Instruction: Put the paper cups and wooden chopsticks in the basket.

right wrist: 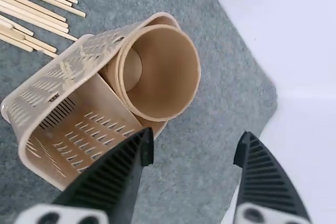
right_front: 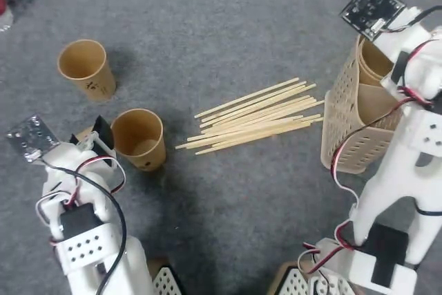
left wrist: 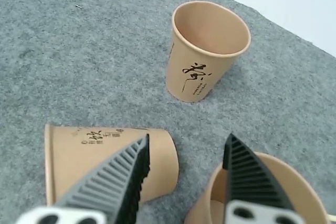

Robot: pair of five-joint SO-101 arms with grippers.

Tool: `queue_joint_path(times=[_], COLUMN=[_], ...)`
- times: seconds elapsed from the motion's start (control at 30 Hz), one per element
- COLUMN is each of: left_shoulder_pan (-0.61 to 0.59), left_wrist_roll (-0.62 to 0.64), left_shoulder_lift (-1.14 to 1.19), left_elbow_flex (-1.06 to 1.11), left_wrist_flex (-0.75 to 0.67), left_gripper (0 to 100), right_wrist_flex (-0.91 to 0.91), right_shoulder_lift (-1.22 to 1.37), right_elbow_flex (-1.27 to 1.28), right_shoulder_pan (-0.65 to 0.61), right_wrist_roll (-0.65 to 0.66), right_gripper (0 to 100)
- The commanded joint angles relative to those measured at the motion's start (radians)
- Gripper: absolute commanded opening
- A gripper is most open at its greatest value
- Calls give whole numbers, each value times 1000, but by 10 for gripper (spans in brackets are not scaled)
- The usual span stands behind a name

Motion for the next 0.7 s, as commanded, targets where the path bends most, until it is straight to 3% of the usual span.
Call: queue_joint_path(times=[0.0, 0.13, 0.33, 0.53, 0.67], left_shoulder_pan=[6, 8, 9, 11, 18], left_wrist_roll=[-11, -11, -11, -11, -12], left_shoulder_lift=[-12, -12, -12, -12, -12], left_elbow_flex=[-7, -7, -7, -7, -8], left_wrist_flex=[-18, -18, -18, -18, -14], left_gripper=[221, 221, 221, 224, 224], right_wrist_flex=[-7, 81, 97, -47, -183], right_shoulder_lift=[-54, -194, -395, -455, -490], right_elbow_flex=[-15, -8, 264, 672, 832], right_shoulder_pan=[-12, -58, -286, -532, -558], right_wrist_roll=[-17, -152, -626, -721, -773], right_gripper=[249, 249, 222, 89, 3])
